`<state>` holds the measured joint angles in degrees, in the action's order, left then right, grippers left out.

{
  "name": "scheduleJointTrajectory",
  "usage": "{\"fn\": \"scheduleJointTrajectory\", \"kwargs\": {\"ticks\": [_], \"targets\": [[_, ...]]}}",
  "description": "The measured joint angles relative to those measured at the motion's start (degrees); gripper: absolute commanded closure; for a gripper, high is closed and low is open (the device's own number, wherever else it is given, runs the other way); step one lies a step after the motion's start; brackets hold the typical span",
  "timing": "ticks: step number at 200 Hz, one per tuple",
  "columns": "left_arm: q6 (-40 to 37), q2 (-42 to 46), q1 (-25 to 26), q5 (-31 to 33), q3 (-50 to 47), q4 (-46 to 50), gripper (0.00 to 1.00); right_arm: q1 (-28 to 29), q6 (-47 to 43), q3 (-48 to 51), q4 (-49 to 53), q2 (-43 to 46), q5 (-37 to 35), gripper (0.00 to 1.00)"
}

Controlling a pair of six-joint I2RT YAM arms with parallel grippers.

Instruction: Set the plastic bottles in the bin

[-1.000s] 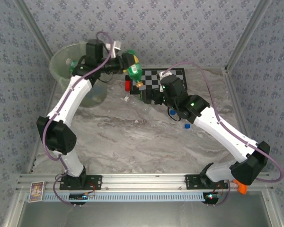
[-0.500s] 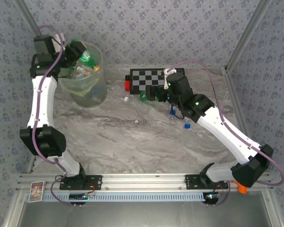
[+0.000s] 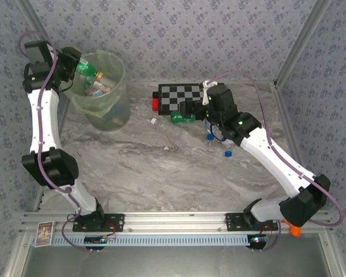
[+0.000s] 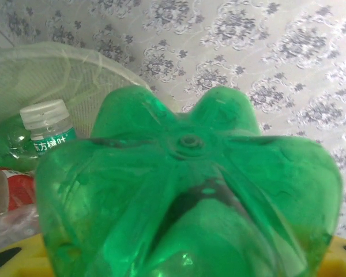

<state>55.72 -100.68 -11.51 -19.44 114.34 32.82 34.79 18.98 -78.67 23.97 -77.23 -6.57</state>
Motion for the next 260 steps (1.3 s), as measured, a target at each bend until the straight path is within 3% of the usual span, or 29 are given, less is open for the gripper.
{"fn": "scheduleJointTrajectory", "kwargs": {"ticks": [34, 57, 61, 67, 109, 159, 222, 260], "targets": [[6.32, -6.10, 1.29, 0.74, 3.15, -0.13, 0.39, -0.61, -0.02, 0.00, -0.31, -0.24, 0.00, 0.00], [9.05, -11.21, 2.58, 0.83, 8.94, 1.31, 0.16, -0.70, -0.02, 0.00, -0.31, -0.26, 0.00, 0.00], [8.79, -12.13, 2.71, 0.83, 10.21, 1.88, 0.06, -0.70, -0.02, 0.00, -0.31, -0.26, 0.00, 0.00], [9.22, -13.14, 2.97, 0.76, 11.78, 2.56, 0.01, -0.70, -0.02, 0.00, -0.33, -0.28, 0.00, 0.00], [10.14, -15.13, 3.10, 1.22, 18.25, 7.85, 0.00, -0.70, 0.00, 0.00, -0.28, -0.33, -0.02, 0.00], [8.59, -13.75, 2.62, 2.43, 18.78, 11.10, 0.00, -0.68, 0.00, 0.00, -0.28, -0.35, 0.00, 0.00], [-1.01, -7.45, 6.12, 3.89, 18.14, 15.43, 0.00, -0.92, -1.29, -0.09, -0.42, -6.27, 3.30, 0.00], [-7.61, 0.92, 10.23, 3.82, 10.12, 15.50, 0.00, -0.96, -3.63, -2.27, 0.11, -15.10, 8.13, 0.04]]}}
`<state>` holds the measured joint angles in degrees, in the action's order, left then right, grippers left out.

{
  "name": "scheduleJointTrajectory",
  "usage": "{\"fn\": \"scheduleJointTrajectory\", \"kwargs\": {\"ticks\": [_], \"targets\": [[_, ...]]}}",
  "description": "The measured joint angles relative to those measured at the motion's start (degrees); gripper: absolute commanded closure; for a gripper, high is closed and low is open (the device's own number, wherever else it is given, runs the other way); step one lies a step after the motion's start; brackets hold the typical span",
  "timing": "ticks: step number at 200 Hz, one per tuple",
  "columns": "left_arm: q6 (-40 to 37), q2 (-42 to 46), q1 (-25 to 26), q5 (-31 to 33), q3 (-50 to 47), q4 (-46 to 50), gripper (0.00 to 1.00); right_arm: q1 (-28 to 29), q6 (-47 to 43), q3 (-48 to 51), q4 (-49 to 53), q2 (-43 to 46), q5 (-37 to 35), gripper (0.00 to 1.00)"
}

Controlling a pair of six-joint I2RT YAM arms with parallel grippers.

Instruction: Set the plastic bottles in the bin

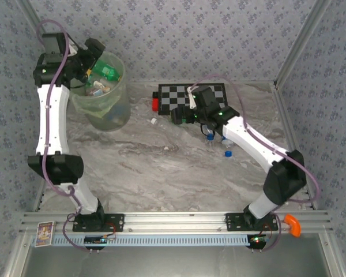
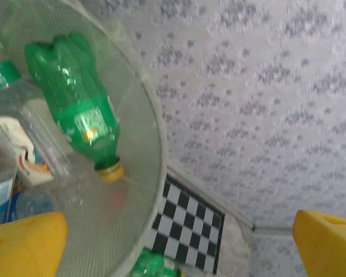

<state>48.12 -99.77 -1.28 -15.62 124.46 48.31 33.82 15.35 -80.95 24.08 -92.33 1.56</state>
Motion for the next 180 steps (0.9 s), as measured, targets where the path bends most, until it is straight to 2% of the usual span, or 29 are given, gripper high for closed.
{"fn": "scheduleJointTrajectory", "kwargs": {"ticks": [35, 60, 124, 180], "targets": [[-3.17, 8.83, 0.42, -0.04, -12.55, -1.27, 0.00, 0.15, -2.58, -4.37, 0.68, -9.68, 3.93, 0.09], [-4.66, 13.35, -0.02, 0.09, -18.08, -1.49, 0.00, 0.33, -4.50, -6.86, 1.40, -15.23, 5.60, 0.13], [-7.19, 23.32, -2.56, 0.76, -23.50, -1.70, 0.00, 0.83, -10.78, -15.50, 4.96, -27.74, 7.06, 0.19], [-8.11, 26.23, -3.23, 1.55, -23.61, -0.74, 0.00, 1.57, -13.33, -16.92, 6.14, -32.22, 6.84, 0.24]]}}
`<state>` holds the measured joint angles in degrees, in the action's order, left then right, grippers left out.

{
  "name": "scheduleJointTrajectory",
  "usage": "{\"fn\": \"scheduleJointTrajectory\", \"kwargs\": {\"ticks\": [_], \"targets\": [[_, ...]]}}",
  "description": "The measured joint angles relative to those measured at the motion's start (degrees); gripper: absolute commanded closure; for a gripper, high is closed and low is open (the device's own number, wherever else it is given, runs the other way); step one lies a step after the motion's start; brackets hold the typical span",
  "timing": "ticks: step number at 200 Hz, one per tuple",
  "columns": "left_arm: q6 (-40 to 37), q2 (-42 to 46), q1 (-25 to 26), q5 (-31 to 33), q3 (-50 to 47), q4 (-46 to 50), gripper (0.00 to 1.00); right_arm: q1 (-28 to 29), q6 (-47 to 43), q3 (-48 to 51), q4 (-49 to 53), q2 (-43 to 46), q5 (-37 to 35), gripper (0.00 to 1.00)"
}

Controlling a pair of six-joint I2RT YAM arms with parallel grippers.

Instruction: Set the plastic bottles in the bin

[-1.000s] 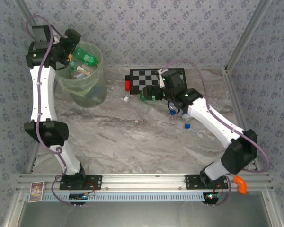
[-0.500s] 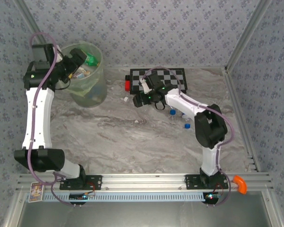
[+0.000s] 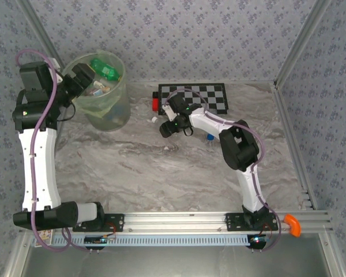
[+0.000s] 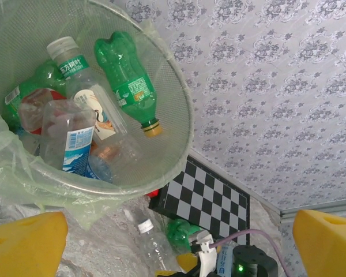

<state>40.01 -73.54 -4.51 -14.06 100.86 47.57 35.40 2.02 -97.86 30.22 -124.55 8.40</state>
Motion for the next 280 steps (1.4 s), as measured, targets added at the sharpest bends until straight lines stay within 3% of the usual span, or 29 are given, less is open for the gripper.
{"fn": "scheduleJointTrajectory", "kwargs": {"ticks": [33, 65, 103, 169, 214, 280], "targets": [[-0.02, 0.00, 0.00, -0.02, -0.02, 0.72, 0.00, 1.49, -0.59, 0.00, 0.50, -1.44, -0.63, 0.26], [0.00, 0.00, 0.00, -0.04, -0.02, 0.74, 0.00, 2.71, -1.62, -0.02, 0.33, -1.66, -1.60, 0.43], [0.02, 0.00, 0.00, -0.52, -0.52, 0.59, 0.01, 3.17, -1.64, 0.55, -0.55, -1.07, -2.69, 0.46], [2.27, -1.09, 0.66, -5.46, -3.91, -2.86, 0.16, 3.76, -1.36, 5.55, -0.85, 13.53, -5.40, 0.49], [4.31, -5.55, 5.16, -9.66, -3.89, -8.55, 0.25, 4.13, -0.07, 5.55, -2.71, 24.81, -7.41, 0.51], [4.74, -14.97, 15.58, -15.80, 0.33, -14.51, 0.35, 5.51, 1.18, 5.60, -2.99, 31.87, -9.97, 0.51]]}}
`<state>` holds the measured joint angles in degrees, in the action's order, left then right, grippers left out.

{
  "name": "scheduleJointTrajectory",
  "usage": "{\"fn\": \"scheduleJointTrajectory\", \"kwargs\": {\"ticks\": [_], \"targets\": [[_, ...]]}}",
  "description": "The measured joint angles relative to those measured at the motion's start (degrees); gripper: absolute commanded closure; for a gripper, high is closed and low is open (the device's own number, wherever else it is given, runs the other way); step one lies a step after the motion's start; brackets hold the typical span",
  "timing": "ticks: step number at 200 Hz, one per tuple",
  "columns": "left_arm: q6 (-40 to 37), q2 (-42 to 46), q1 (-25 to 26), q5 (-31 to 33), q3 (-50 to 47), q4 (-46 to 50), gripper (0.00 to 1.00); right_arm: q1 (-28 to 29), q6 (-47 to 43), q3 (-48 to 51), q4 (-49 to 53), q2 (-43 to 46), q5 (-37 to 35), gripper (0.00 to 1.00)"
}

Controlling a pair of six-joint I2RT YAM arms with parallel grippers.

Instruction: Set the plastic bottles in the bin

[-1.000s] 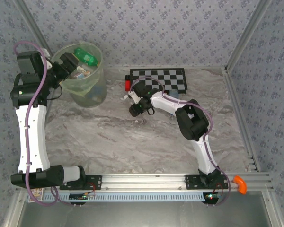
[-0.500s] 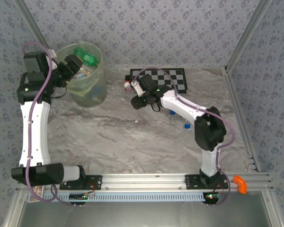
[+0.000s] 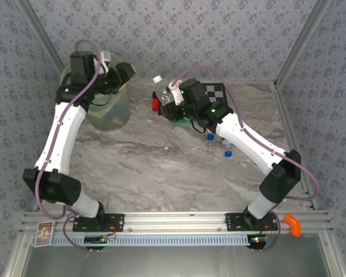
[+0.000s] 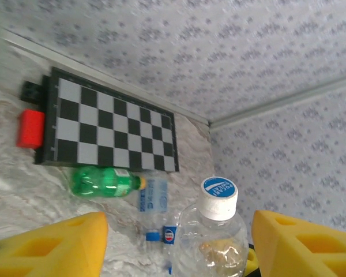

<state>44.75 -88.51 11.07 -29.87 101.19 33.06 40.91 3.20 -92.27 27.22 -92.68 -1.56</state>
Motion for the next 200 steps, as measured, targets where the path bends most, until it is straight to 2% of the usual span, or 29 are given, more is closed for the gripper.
{"fn": "scheduleJointTrajectory", "kwargs": {"ticks": [49, 89, 112, 144, 159, 184, 200], "targets": [[-1.95, -5.07, 6.01, -3.08, 6.43, -0.50, 0.43, 0.94, 0.00, 0.59, 0.44, 2.86, -1.42, 0.51], [-3.39, -8.85, 8.35, -4.20, 10.64, -0.20, 0.48, 2.16, -0.02, 0.76, 0.74, 3.72, -2.21, 0.51], [-4.26, -10.01, 9.09, -4.20, 11.32, 0.20, 0.57, 2.38, 0.00, 1.05, 0.96, 3.89, -2.82, 0.51], [-5.14, -10.62, 9.33, -3.96, 11.50, 1.01, 0.58, 2.38, 0.00, 1.51, 1.31, 4.11, -3.43, 0.51], [-5.73, -10.62, 9.42, -3.78, 11.61, 1.55, 0.54, 2.38, -0.02, 1.51, 1.29, 4.11, -3.45, 0.51], [-6.49, -10.64, 10.10, -3.72, 11.61, 2.99, 0.52, 2.38, -0.02, 1.51, 1.25, 4.11, -3.43, 0.51], [-7.08, -10.71, 10.51, -3.17, 11.61, 3.74, 0.57, 2.38, -0.02, 1.51, 1.25, 4.11, -3.43, 0.51]]}}
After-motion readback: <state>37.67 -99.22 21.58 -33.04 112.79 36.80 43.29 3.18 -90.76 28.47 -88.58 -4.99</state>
